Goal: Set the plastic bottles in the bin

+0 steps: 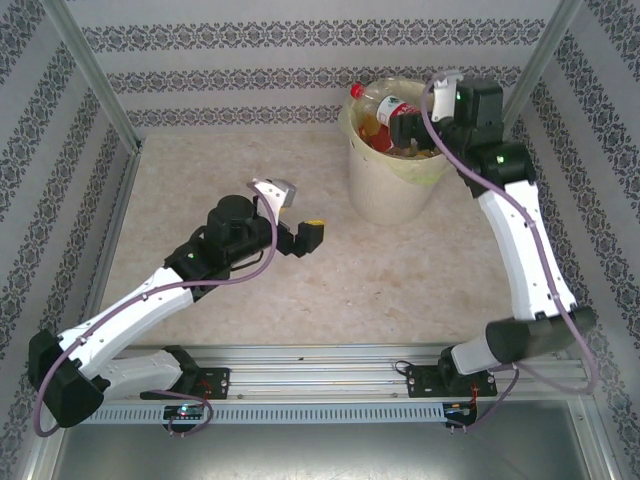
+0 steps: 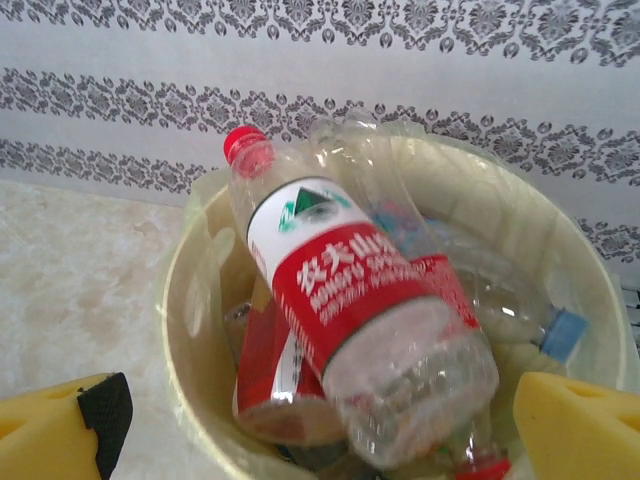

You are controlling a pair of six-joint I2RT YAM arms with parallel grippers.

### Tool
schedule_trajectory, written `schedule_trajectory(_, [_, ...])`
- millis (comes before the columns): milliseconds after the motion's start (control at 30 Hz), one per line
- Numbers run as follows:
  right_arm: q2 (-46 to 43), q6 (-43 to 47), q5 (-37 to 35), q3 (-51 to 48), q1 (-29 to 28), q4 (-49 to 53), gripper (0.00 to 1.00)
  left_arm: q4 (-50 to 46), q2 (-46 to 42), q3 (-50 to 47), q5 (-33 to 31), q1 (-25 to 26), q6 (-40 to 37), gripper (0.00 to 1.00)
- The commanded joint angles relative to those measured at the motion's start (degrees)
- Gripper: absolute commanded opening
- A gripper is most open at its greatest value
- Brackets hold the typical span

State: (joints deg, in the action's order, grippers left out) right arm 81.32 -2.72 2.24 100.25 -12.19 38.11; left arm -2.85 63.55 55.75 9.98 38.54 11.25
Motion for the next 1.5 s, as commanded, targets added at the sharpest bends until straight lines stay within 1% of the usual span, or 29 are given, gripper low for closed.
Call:
schedule_trajectory(0, [-7.4,-2.3,-2.5,-9.5,-0.9,-8.6,0.98,-2.2,-2.4,1.0,-0.7,-2.1,-3.0,1.0])
schedule_trajectory(67, [-12.1,-3.0,-2.7,-15.5,-1.2,-10.8,0.98,-2.2,-3.2,0.2,-1.1,-3.3,-3.2,1.0])
schedule_trajectory(233, [-21.6,-2.8,0.2,-27.9,-1.5,-12.8,0.98,-2.3,-6.1,-2.4,-4.1,-6.2,-3.9,1.0])
schedule_trajectory(400, [-29.8,-3.4,-0.1,-40.5,-1.5,-17.0,0.98,-4.0,-8.3,-5.1,-6.7,-8.5,-4.6,1.0])
schedule_trajectory(533, [-34.0,-4.2,-2.3,-48.1,-1.2,-19.7,0.98,-0.9,-11.4,-10.6,-9.5,-10.5,-5.0,1.0])
schedule_trajectory(700, [-34.9,-4.1,-5.0,-54.9,-1.0,-21.4,0.98,-0.6,-13.8,-15.3,-13.6,-12.7,-3.4,1.0])
schedule_trajectory(800, [-35.5,-4.7,-7.7,-59.9,-0.8,-25.0,0.98,-0.1,-15.1,-18.9,-19.8,-13.2,-3.1,1.0])
schedule_trajectory(867, [-35.7,-4.8,-8.8,-63.7,-0.1,-28.1,0.98,3.9,-16.6,-22.8,-23.9,-13.5,-4.1,1.0])
schedule_trajectory(967, [-34.5,-4.8,-9.9,-68.4,1.3,-33.4,0.98,10.5,-17.8,-29.0,-25.7,-15.5,-6.3,1.0])
schedule_trajectory(1067, [-32.0,-4.1,-10.5,-71.7,3.2,-38.1,0.98,11.9,-16.8,-31.8,-27.5,-18.3,-6.3,1.0])
schedule_trajectory(1100, [-31.2,-3.7,-10.1,-72.6,3.7,-39.6,0.98,12.3,-16.1,-32.2,-27.9,-19.3,-6.6,1.0])
schedule_trajectory(1167, [-29.9,-2.6,-10.3,-75.4,4.6,-45.9,0.98,14.9,-14.5,-33.4,-27.7,-21.1,-7.5,1.0])
schedule_trajectory(1267, [-27.5,-2.1,-10.1,-77.9,6.6,-52.7,0.98,22.8,-10.4,-35.8,-25.6,-24.1,-10.1,1.0])
schedule_trajectory(1467, [-20.9,-1.5,-8.6,-79.1,9.0,-60.9,0.98,35.7,0.4,-37.7,-23.1,-30.4,-11.6,1.0])
